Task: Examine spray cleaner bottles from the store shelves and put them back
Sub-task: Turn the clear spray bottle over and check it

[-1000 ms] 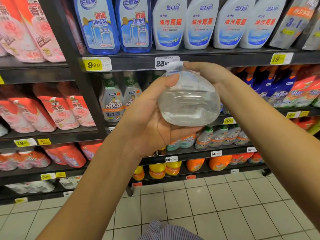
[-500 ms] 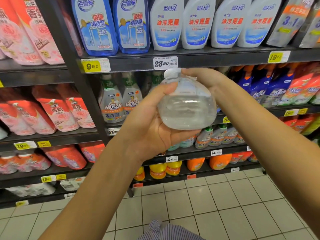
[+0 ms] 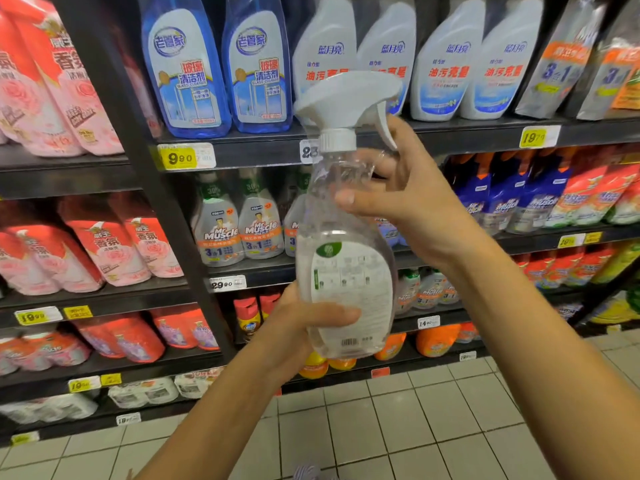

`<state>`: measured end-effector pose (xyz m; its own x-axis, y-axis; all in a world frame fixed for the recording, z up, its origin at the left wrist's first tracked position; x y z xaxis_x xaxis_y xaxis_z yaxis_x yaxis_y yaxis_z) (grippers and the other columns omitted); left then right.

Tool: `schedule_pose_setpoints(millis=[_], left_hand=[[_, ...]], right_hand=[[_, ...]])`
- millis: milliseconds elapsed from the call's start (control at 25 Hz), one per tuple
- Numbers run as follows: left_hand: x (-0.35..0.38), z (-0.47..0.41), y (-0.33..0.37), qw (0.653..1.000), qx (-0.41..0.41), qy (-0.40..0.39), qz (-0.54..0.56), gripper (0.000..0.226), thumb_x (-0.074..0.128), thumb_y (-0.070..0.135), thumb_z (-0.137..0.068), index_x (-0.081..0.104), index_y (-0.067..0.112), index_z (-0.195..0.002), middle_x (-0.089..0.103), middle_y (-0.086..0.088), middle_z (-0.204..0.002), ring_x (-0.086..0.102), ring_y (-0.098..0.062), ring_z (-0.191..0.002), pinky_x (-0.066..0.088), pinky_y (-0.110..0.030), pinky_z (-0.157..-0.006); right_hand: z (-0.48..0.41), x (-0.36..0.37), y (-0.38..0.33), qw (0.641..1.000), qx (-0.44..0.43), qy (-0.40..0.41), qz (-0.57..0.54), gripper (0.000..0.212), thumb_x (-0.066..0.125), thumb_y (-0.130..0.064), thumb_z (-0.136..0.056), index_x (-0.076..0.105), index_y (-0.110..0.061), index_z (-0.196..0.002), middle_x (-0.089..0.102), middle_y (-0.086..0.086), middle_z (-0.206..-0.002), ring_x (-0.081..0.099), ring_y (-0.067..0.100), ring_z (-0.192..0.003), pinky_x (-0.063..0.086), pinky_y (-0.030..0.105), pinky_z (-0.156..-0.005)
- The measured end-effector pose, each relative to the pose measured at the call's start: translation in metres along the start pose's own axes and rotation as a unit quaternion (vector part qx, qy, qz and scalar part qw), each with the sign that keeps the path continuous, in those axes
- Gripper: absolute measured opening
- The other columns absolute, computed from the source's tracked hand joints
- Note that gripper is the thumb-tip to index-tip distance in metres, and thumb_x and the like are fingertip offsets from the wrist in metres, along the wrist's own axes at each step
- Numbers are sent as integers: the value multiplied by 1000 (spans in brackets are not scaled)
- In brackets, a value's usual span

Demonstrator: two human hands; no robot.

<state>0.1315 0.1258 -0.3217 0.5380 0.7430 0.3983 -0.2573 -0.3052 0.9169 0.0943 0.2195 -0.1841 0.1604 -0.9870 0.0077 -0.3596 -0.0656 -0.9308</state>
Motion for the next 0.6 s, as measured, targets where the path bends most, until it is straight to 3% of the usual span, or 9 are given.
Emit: schedule_pose_setpoints(millis=[80, 240, 320, 400, 480, 600], left_hand=[[-3, 4, 0, 1000, 22, -10, 5, 55, 75, 9, -51, 71, 12, -106, 72, -14, -108, 69, -30, -100, 58, -35, -75], [-4, 8, 4, 997, 40, -33, 62, 53, 72, 3, -43, 76, 15, -94, 74, -10, -98, 70, -28, -93, 57, -37, -73], [11, 9, 13, 987, 41, -91, 128, 52, 75, 3, -46, 75, 11, -98, 74, -9, -99, 69, -27, -96, 56, -40, -80], [33, 13, 27, 957, 44, -176, 225, 47, 65, -5, -65, 65, -1, -112, 68, -18, -111, 63, -34, -107, 50, -46, -94], [33, 10, 26, 949, 56, -170, 261, 46, 52, -12, -74, 53, -13, -121, 60, -30, -119, 55, -42, -115, 40, -50, -101], [32, 8, 18, 925, 49, -187, 327, 41, 41, -7, -87, 43, -23, -124, 51, -42, -122, 48, -49, -120, 31, -52, -106]], right_hand=[[14, 15, 1, 1000, -13, -17, -17, 93, 73, 8, -68, 28, -19, -145, 59, 14, -130, 64, 26, -111, 55, 39, -89], [34, 40, 4, 995, -40, -87, -5, 84, 74, 5, -72, 31, -13, -143, 49, 5, -143, 47, 23, -133, 42, 43, -107], [40, 51, 7, 988, -30, -153, -17, 93, 72, 0, -75, 20, -17, -151, 38, 3, -152, 35, 23, -141, 31, 50, -114], [44, 61, 10, 976, -4, -207, -72, 98, 66, -2, -79, 9, -28, -154, 43, -5, -149, 40, 26, -138, 34, 49, -110], [43, 62, 14, 976, 13, -192, -99, 95, 63, -9, -80, 8, -32, -153, 50, -10, -143, 47, 24, -133, 40, 43, -107], [34, 50, 15, 993, 13, -84, -84, 88, 66, -18, -76, 23, -34, -150, 62, -11, -129, 58, 16, -121, 49, 30, -94]])
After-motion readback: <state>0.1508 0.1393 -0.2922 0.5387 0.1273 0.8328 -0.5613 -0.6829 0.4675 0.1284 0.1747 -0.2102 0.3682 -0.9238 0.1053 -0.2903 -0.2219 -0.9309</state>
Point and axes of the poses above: each hand's wrist, its own z-axis away from the middle knuckle, its own x-axis out of the palm, y = z × x, the point moved 10 cm from there along -z, towards the middle knuckle
